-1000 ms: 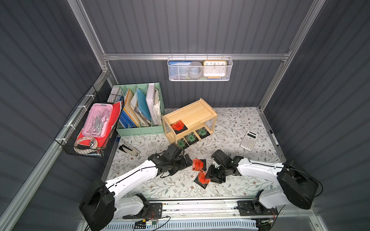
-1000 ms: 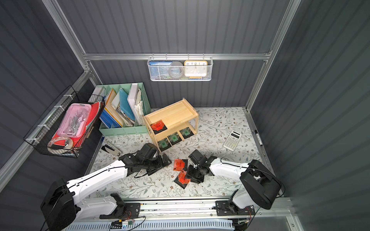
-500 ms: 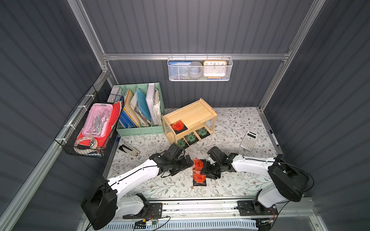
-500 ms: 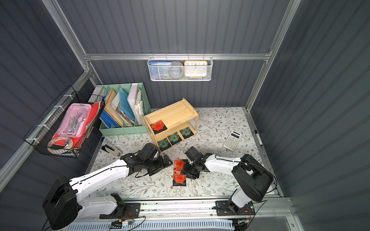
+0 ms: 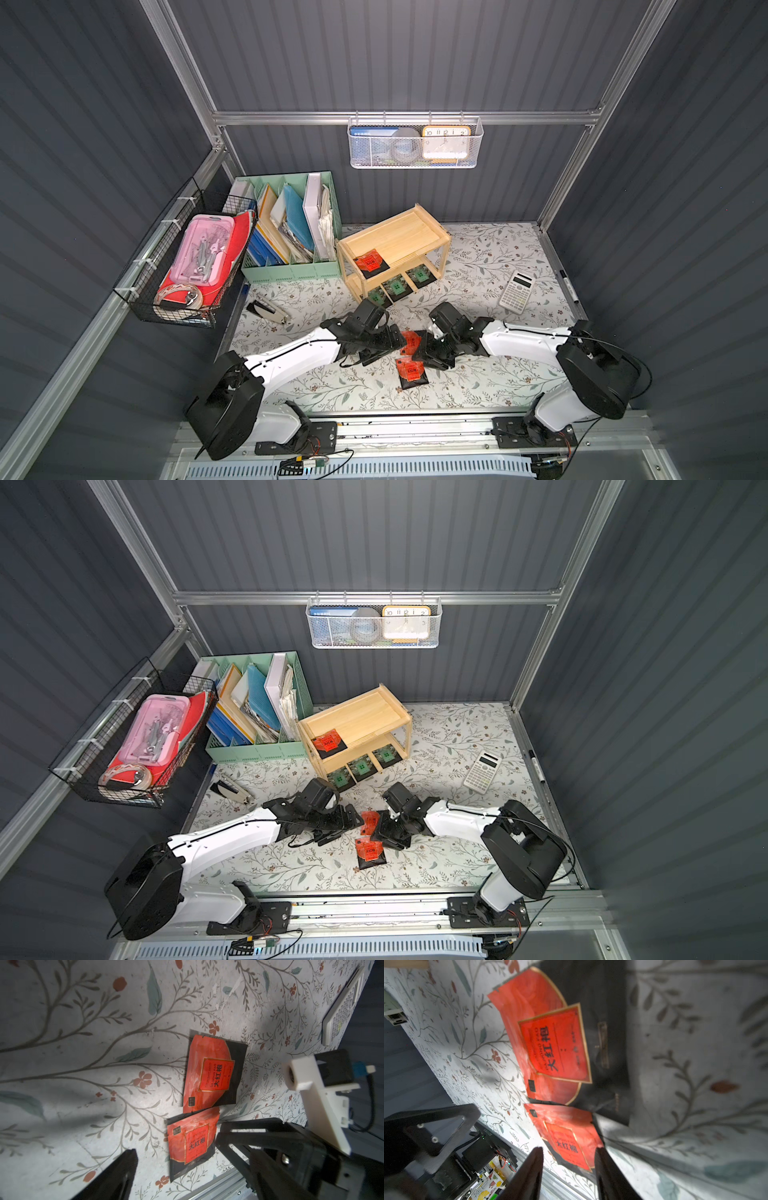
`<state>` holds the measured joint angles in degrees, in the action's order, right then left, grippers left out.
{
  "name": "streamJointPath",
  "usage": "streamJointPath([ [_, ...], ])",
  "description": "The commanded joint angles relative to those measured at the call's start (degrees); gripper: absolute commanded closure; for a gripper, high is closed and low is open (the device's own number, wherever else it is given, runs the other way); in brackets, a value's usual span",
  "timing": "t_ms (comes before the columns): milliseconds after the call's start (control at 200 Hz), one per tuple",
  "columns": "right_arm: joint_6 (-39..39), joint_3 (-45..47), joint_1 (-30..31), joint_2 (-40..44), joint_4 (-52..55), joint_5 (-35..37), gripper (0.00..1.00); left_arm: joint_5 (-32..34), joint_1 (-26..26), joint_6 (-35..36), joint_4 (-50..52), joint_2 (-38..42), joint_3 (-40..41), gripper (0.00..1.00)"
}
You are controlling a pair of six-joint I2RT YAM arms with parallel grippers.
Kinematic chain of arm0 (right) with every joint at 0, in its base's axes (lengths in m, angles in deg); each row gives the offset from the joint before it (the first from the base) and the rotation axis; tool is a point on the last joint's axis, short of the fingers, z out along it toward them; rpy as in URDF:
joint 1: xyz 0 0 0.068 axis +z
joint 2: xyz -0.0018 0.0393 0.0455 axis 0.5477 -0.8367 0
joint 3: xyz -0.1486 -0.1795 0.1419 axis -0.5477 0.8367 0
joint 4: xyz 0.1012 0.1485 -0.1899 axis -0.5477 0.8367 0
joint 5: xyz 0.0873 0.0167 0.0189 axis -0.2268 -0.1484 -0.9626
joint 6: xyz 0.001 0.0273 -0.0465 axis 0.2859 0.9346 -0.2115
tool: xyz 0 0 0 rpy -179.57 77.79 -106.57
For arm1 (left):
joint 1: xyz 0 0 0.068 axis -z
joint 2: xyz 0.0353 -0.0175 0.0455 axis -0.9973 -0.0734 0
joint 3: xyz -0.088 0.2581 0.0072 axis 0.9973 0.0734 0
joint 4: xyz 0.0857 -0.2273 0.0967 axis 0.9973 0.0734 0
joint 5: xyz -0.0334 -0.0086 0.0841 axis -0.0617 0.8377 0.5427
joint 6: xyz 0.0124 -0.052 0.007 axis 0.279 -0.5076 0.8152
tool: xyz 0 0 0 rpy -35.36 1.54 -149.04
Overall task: Place the tea bags on the shelf by color
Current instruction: Pick up the tea bag from the center of the board.
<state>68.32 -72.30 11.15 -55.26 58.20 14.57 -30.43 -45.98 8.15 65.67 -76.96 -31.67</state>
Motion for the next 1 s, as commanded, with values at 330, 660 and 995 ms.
streamJointPath([
  [330, 1.6, 3.8, 1.2, 1.8, -2.0, -2.5, 0.55, -2.3, 0.0, 0.6, -4.3, -4.8, 1.1, 0.12],
  [660, 2.3, 3.0, 2.4, -1.9, -4.1, -3.4, 0.55, -2.9, 0.0, 0.7, -5.1, -6.2, 1.3, 0.14],
  [995, 2.1, 2.4, 2.4, -3.6, -2.8, -2.8, 0.55, -3.7, 0.1, 0.9, -6.0, -7.2, 1.8, 0.15],
])
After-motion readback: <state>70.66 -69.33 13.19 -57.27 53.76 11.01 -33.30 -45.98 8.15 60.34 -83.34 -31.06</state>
